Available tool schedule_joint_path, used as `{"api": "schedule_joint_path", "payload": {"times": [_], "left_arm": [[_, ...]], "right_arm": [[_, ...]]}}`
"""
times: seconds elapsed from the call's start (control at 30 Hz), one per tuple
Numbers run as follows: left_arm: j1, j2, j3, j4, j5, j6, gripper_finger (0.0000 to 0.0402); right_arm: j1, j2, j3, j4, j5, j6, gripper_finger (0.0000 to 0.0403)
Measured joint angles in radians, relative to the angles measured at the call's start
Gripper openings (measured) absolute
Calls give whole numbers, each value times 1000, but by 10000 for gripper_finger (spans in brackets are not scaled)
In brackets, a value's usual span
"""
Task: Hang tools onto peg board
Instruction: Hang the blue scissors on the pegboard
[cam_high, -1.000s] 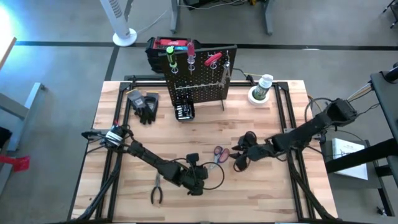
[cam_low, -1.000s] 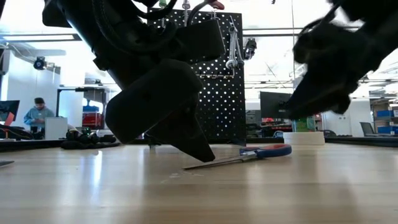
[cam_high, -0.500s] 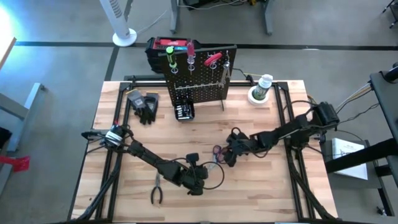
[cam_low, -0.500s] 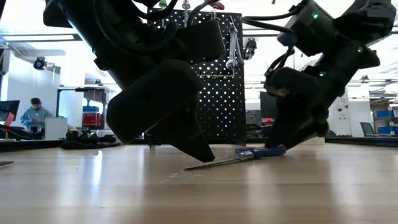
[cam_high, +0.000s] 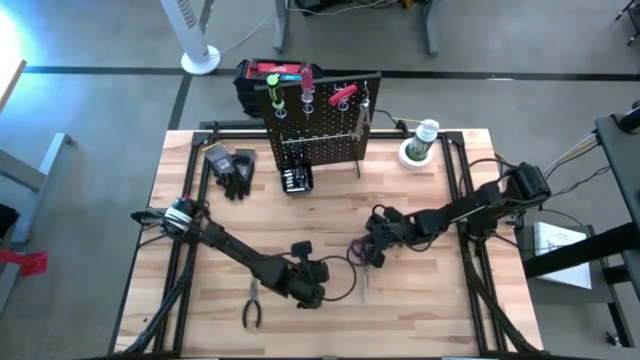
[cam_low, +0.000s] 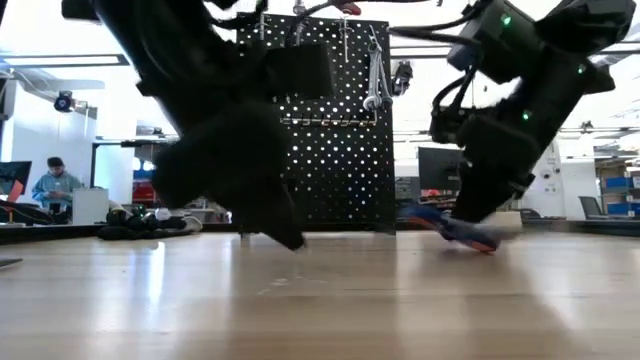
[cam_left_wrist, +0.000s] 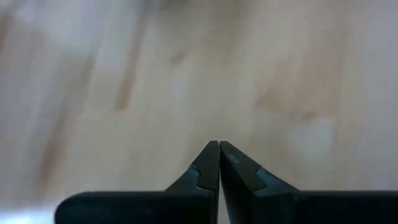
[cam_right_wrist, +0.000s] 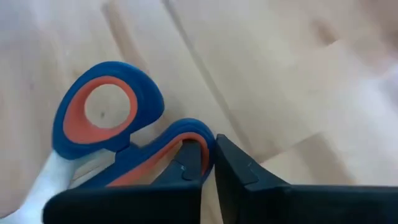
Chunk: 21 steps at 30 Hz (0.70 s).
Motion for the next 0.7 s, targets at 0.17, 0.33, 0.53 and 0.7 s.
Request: {"api": "schedule_joint_path", "payload": {"times": [0.17, 0.33, 0.53, 0.7], "left_arm": [[-18, -61, 2, -181, -69, -100, 0], [-33, -113, 2, -339, -191, -178, 0], [-34, -160, -6, -476, -228, -251, 0], [-34, -190, -84, -462, -227, -286, 0]], "right_arm": [[1, -112, 0, -10, 158, -42, 2], [0, -222, 2, -2, 453, -127, 1], [-3, -279, 63, -3, 754, -304, 0], [-47, -238, 157, 1, 953, -462, 0]]}}
